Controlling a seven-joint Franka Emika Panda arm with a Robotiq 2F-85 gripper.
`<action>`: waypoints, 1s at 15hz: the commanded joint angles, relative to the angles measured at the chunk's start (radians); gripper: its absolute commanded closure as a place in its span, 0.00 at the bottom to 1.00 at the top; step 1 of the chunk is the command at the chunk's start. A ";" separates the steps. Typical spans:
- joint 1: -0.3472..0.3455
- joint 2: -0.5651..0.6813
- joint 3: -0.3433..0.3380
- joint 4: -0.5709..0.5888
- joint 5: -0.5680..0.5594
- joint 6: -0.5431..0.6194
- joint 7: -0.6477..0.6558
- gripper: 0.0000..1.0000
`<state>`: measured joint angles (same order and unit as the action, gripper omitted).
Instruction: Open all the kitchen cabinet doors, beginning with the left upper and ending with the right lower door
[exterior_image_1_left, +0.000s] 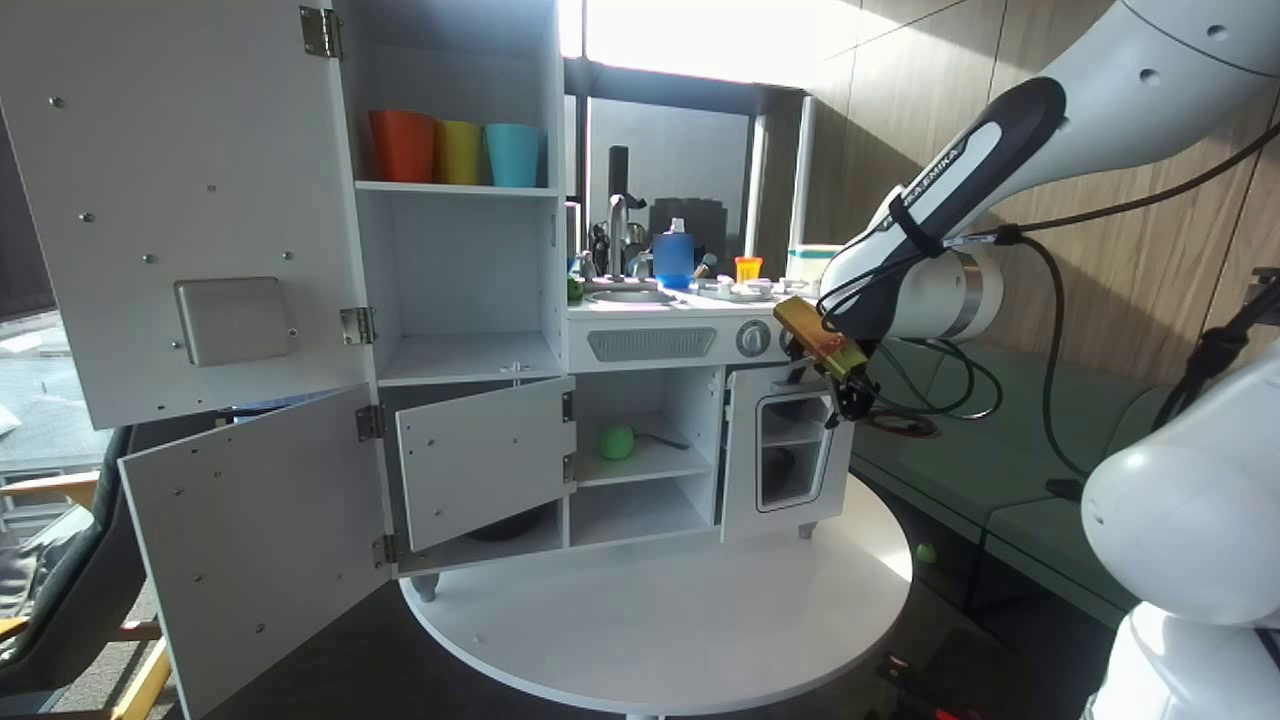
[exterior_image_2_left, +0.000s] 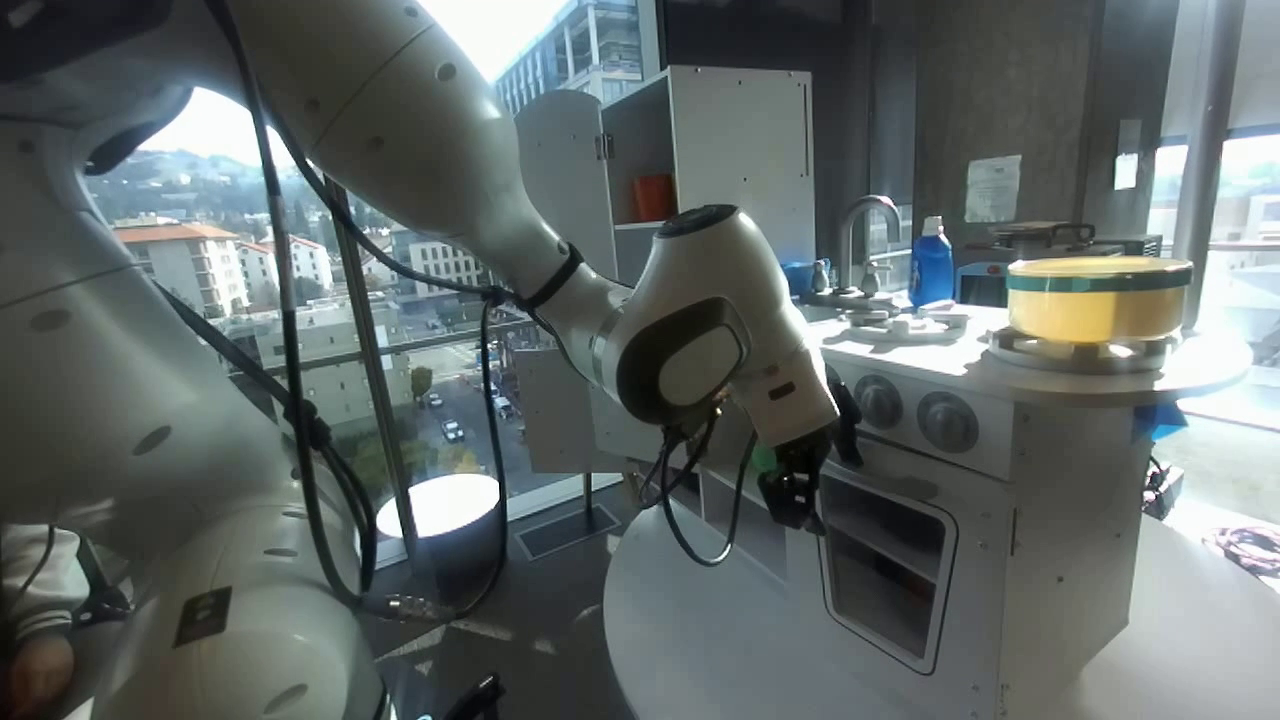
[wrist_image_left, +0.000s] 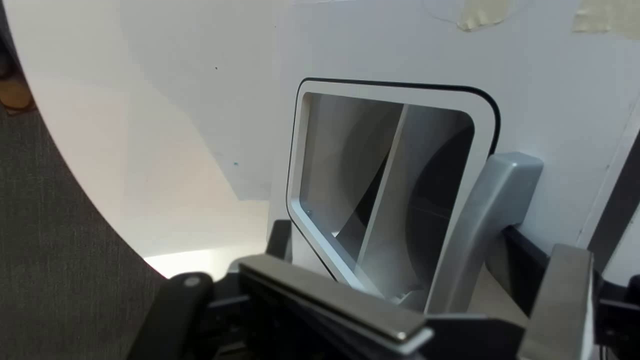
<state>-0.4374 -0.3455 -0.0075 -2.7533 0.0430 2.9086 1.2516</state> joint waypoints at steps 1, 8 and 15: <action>-0.070 -0.093 0.057 0.001 -0.094 -0.153 0.037 0.00; -0.101 -0.242 0.031 0.006 -0.194 -0.408 0.096 0.00; -0.046 -0.453 0.064 -0.004 -0.224 -0.454 0.048 0.00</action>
<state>-0.5257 -0.6762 0.0292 -2.7406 -0.1533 2.4716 1.3231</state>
